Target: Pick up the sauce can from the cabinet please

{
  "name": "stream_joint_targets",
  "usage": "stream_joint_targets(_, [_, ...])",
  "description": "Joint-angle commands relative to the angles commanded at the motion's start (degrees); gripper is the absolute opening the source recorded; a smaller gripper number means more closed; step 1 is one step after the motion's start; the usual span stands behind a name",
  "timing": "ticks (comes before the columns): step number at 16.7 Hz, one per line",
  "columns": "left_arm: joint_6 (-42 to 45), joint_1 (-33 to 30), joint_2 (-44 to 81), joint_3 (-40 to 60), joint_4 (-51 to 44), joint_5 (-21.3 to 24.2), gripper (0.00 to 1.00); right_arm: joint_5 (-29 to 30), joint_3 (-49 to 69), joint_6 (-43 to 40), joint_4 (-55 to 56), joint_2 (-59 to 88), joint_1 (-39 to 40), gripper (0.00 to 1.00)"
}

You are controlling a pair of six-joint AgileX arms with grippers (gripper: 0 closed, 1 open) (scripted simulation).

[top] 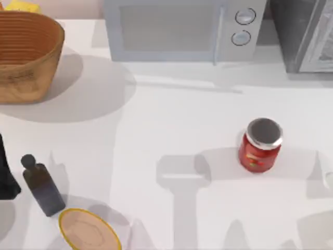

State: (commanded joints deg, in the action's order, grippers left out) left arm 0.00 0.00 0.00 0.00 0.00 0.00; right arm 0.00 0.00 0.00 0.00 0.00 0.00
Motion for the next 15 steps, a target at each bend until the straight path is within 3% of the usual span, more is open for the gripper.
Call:
stream_joint_targets(7, [0.00, 0.00, 0.00, 0.00, 0.00, 0.00, 1.00, 1.00, 9.09, 0.22, -2.11, 7.65, 1.32, 1.00])
stream_joint_targets(15, [0.00, 0.00, 0.00, 0.00, 0.00, 0.00, 1.00, 5.64, 47.38, 0.55, -11.99, 37.71, 5.32, 1.00])
